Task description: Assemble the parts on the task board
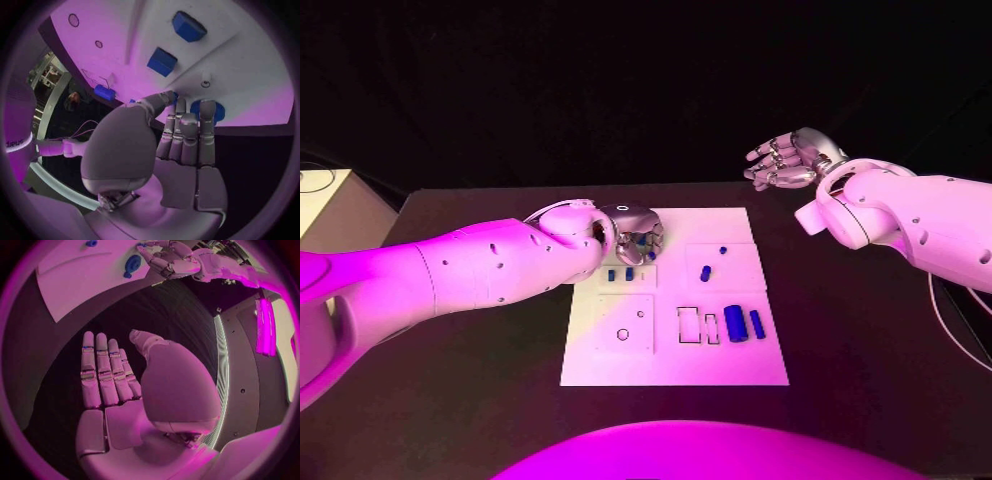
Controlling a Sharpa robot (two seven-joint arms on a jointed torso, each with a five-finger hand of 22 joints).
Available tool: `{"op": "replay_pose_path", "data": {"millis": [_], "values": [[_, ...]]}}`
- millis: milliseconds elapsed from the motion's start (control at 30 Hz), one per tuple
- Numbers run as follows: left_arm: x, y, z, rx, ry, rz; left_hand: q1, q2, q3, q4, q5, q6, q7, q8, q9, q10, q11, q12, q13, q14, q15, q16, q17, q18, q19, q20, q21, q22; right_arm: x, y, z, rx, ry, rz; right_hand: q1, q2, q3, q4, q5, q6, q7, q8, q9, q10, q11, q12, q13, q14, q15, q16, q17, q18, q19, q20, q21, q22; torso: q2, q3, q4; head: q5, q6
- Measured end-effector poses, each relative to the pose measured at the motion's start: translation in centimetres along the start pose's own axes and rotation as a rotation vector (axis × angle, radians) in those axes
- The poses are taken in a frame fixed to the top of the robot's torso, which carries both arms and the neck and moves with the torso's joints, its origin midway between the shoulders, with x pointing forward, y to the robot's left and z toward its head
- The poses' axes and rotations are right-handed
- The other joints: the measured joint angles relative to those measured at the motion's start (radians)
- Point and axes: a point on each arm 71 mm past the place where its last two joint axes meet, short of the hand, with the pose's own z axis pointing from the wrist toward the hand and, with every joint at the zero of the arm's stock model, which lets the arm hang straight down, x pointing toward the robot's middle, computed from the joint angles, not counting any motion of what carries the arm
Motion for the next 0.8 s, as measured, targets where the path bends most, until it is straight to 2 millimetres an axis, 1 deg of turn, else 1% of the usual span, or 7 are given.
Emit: {"op": "replay_pose_path", "data": {"millis": [267,300,367,500,567,700,800], "values": [[-1.7,0.3,-1.0,0.003,-0.053,-0.060,0.000,0.000,0.000,0.000,0.000,0.004,0.004,-0.005,0.000,0.004,0.004,-0.006,-0.001,0.001,0.001,0.000,0.000,0.000,0.000,0.000,0.000,0.002,-0.1,-0.1,0.0,0.002,-0.002,0.000,0.000,0.000,0.000,0.000,0.000,0.004,-0.002,0.000,0.000,0.000,0.000,0.000,0.000,0.002,-0.002,0.000,-0.002,0.000,0.000,0.000,0.000,-0.002,0.000,-0.0001,0.0006,-0.002,0.001],[-1.9,0.3,-1.1,0.003,-0.060,-0.068,0.000,0.000,0.000,0.000,0.000,0.004,0.004,-0.005,0.001,0.004,0.004,-0.006,-0.001,0.001,0.001,0.000,0.000,0.000,0.000,0.000,0.000,0.002,-0.1,-0.1,0.0,0.002,-0.002,-0.001,0.000,0.000,0.000,0.000,0.000,0.007,0.001,0.000,0.000,0.000,0.000,0.000,0.000,0.004,-0.004,0.000,-0.002,0.000,0.000,0.000,0.000,-0.002,-0.001,0.0002,0.0008,-0.002,0.001],[-2.5,0.5,-1.6,0.002,-0.075,-0.084,-0.003,0.002,0.000,0.000,0.000,0.004,0.004,-0.006,0.001,0.004,0.004,-0.011,-0.001,0.001,0.001,0.000,0.000,0.000,0.000,0.000,0.000,0.004,-0.1,-0.1,0.0,0.002,-0.003,-0.001,-0.004,0.004,0.000,0.000,0.000,0.007,0.001,0.000,0.000,0.000,0.000,0.000,0.000,0.004,-0.004,0.000,-0.001,0.000,0.000,0.000,0.000,-0.002,-0.001,0.0005,0.0012,-0.003,0.001],[-3.3,0.8,-2.3,0.000,-0.094,-0.110,-0.004,0.004,0.000,0.000,0.000,0.004,0.004,-0.008,0.001,0.004,0.004,-0.011,-0.002,0.001,0.001,0.000,0.000,0.000,0.000,0.000,0.000,0.004,-0.2,-0.1,0.0,0.003,-0.003,-0.001,-0.004,0.004,0.000,0.000,0.000,0.007,0.001,0.000,0.000,0.000,0.000,0.000,0.000,0.004,-0.004,0.000,-0.002,0.000,0.000,0.000,0.000,-0.002,-0.001,0.0011,0.0018,-0.002,0.001],[-3.5,1.0,-2.6,-0.003,-0.098,-0.119,-0.004,0.004,0.000,0.000,0.000,0.004,0.004,-0.008,0.001,0.004,0.004,-0.016,-0.002,0.001,0.001,0.000,0.000,0.000,0.004,0.004,0.000,0.004,-0.2,-0.2,0.0,0.003,-0.004,-0.001,-0.004,0.004,0.000,0.000,0.000,0.007,0.001,0.000,0.000,0.000,0.000,0.000,0.000,0.004,-0.004,0.000,-0.001,0.000,0.000,0.000,0.000,-0.002,-0.002,0.0013,0.0021,-0.001,0.002],[-3.6,1.4,-3.1,-0.013,-0.095,-0.129,-0.004,0.004,0.000,0.000,0.000,0.004,0.004,-0.008,0.001,0.007,0.000,-0.018,-0.002,0.001,0.001,0.000,-0.001,0.000,0.004,0.004,0.000,0.005,-0.2,-0.2,0.0,0.004,-0.004,-0.001,-0.004,0.004,0.000,0.000,0.000,0.007,0.001,0.000,0.000,0.000,0.000,0.000,0.000,0.004,-0.004,0.000,-0.001,0.000,0.000,0.000,0.000,-0.002,-0.002,0.0014,0.0020,0.001,0.002],[-3.5,1.7,-3.3,-0.020,-0.084,-0.132,-0.004,0.004,0.000,0.000,0.000,0.004,0.004,-0.008,0.001,0.011,0.004,-0.018,-0.002,0.001,0.001,0.000,-0.003,0.000,0.004,0.004,0.000,0.005,-0.2,-0.2,0.0,0.005,-0.004,-0.002,-0.004,0.004,0.000,0.000,0.000,0.007,0.001,0.000,0.000,0.000,0.000,0.000,0.000,0.004,-0.004,0.000,-0.001,0.000,0.000,0.000,0.000,-0.002,-0.002,0.0012,0.0017,0.002,0.003]]}}
